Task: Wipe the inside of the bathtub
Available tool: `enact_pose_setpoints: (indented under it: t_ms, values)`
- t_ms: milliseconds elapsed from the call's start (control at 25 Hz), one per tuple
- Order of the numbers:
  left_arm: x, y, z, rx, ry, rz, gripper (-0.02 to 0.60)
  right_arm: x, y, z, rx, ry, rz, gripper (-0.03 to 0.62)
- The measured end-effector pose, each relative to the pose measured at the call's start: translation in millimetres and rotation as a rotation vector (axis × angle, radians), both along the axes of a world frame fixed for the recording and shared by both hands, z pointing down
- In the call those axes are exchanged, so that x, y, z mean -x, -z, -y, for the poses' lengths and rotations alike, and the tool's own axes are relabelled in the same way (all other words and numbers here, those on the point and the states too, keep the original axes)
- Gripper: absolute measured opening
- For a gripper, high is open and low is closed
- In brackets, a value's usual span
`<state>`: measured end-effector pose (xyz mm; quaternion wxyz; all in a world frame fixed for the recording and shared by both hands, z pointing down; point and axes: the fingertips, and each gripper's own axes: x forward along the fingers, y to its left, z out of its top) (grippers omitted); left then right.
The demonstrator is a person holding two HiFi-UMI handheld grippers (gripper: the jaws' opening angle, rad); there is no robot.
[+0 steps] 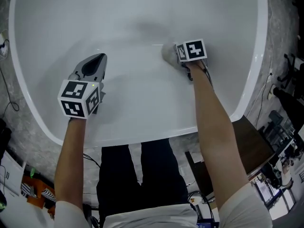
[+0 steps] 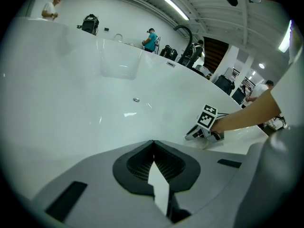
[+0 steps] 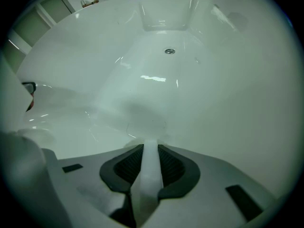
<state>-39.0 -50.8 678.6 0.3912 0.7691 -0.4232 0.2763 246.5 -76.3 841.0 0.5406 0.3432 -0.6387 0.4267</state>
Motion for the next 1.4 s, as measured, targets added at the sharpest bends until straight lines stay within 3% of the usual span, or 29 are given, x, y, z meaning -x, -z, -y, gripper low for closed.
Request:
enact_pose_setpoints:
  t_ms: [600, 1120, 1400]
  values:
    - [17.7, -0.5, 13.5, -0.027, 0.058, -0.009, 0.011, 30.6, -39.4, 10.8, 0.009, 0.039, 0.015, 0.098]
    - [43.4, 6.4, 2.0, -0.018, 0.097, -0.005, 0.011, 113.4, -44.4, 3.0, 0.019, 0.085, 0.101, 0.098]
    - [64.2, 14.4, -0.3, -0.021, 0.158, -0.014, 0.011, 169.9, -45.3, 1.1, 0.024, 0.126, 0.148, 0.098]
